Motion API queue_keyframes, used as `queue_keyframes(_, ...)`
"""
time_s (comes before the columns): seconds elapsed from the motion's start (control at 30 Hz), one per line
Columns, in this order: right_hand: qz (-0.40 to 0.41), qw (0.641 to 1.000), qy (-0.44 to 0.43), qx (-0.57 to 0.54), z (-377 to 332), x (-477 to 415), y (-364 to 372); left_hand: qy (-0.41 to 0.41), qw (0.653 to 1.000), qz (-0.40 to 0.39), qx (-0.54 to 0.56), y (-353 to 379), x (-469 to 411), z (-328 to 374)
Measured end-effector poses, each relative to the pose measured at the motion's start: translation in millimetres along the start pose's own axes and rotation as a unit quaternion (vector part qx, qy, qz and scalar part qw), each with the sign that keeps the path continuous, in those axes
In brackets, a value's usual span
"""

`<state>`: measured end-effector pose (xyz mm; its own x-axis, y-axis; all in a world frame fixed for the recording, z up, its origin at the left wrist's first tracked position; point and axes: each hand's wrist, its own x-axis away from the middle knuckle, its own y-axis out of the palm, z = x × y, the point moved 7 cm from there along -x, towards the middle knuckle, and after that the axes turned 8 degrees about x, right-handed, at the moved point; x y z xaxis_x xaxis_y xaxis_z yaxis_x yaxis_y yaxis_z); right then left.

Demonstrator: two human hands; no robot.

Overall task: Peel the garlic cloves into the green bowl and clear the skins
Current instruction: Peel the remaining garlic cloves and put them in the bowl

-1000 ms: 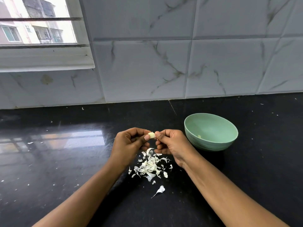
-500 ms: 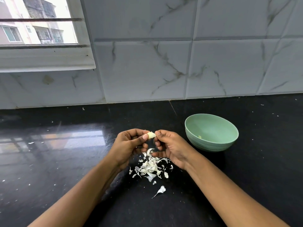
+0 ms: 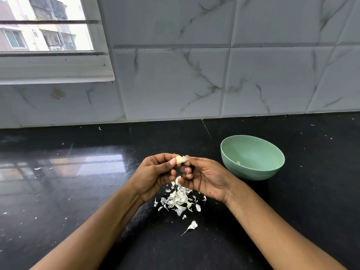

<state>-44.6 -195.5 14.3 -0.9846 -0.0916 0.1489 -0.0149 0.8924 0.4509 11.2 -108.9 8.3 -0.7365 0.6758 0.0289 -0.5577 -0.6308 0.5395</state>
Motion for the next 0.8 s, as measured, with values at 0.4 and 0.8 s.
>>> queue_keyframes(0.4, 0.152, 0.955, -0.091, 0.237, -20.6, 3.3, -34.0, 0.028, 0.998, 0.042, -0.047, -8.6, -0.4, 5.1)
queue_keyframes(0.8, 0.13, 0.877, -0.105, 0.45, -30.5, 8.5, -34.9, 0.05, 0.993, 0.058, -0.095, -8.3, 1.6, 11.2)
